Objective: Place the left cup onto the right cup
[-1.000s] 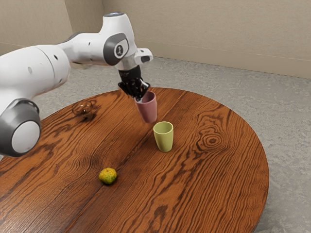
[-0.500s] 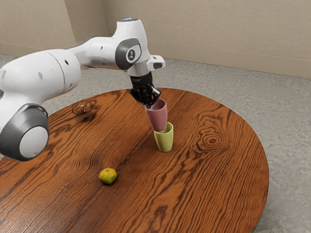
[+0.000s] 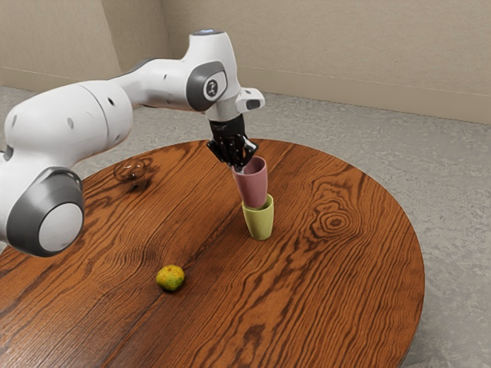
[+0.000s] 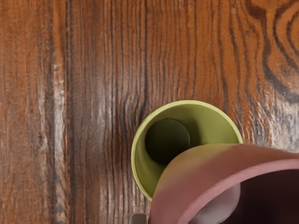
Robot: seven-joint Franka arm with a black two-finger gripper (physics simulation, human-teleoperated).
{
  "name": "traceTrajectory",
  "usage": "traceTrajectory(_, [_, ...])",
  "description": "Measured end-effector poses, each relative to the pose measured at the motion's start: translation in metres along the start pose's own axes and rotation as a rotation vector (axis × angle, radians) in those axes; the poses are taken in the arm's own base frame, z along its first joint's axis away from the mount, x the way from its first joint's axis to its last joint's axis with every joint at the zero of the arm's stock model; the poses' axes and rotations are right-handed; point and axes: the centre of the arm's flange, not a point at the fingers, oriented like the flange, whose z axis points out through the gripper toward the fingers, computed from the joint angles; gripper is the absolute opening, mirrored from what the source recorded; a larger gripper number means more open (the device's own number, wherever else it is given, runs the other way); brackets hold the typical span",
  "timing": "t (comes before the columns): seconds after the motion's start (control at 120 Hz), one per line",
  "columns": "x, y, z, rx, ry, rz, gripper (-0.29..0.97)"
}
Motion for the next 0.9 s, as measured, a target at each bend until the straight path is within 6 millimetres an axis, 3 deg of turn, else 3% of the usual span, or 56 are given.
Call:
traceTrajectory(0.35, [0.002,0.003,0.016,0.000,-0.020,-0.011,-0.11])
traceTrajectory(0.567, [0.005,0.002,0.003,0.002,0.005,-0.016,-0.11])
traceTrajectory(0.9, [0.013,0.000,0.014,0.013,0.009,-0.024,-0.11])
